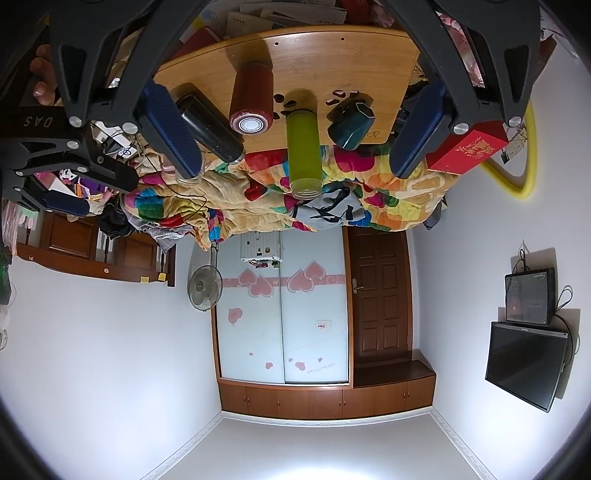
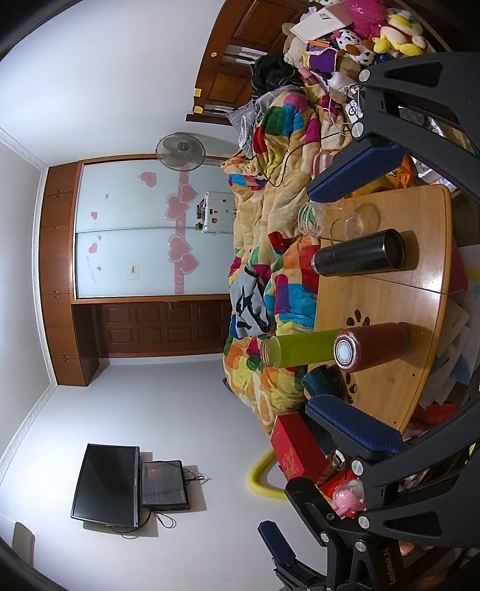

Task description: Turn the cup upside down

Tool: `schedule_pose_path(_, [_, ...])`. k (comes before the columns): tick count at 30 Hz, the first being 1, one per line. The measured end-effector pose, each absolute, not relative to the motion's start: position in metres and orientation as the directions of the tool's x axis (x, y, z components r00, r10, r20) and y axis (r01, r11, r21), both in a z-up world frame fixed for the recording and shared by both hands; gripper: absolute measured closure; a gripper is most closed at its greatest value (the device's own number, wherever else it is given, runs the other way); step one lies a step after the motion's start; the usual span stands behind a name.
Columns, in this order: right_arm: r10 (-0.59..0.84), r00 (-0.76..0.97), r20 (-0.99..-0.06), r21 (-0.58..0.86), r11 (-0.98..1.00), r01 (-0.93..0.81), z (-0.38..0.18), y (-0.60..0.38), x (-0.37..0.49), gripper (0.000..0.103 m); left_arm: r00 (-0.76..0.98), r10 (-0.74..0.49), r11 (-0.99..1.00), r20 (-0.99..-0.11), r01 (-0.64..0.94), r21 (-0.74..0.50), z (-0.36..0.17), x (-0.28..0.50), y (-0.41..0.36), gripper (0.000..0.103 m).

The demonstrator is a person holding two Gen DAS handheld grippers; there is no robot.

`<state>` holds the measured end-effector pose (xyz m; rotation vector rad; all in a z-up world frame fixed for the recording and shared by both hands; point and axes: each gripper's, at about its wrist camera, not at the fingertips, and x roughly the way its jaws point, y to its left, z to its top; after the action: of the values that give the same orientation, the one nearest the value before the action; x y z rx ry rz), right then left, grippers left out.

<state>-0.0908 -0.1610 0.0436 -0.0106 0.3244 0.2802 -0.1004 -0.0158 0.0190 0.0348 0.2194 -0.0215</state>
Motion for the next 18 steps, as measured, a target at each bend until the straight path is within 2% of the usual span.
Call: schedule_pose_path(18, [0.266,0.912,-0.311,0.029,0.962,-0.271,0.0461,-0.1598,-0.0916,0.0,0.976,-0.019,0.999,-0.218,0.026,0.029,0.0209,-0.0989,-0.0161,0.0])
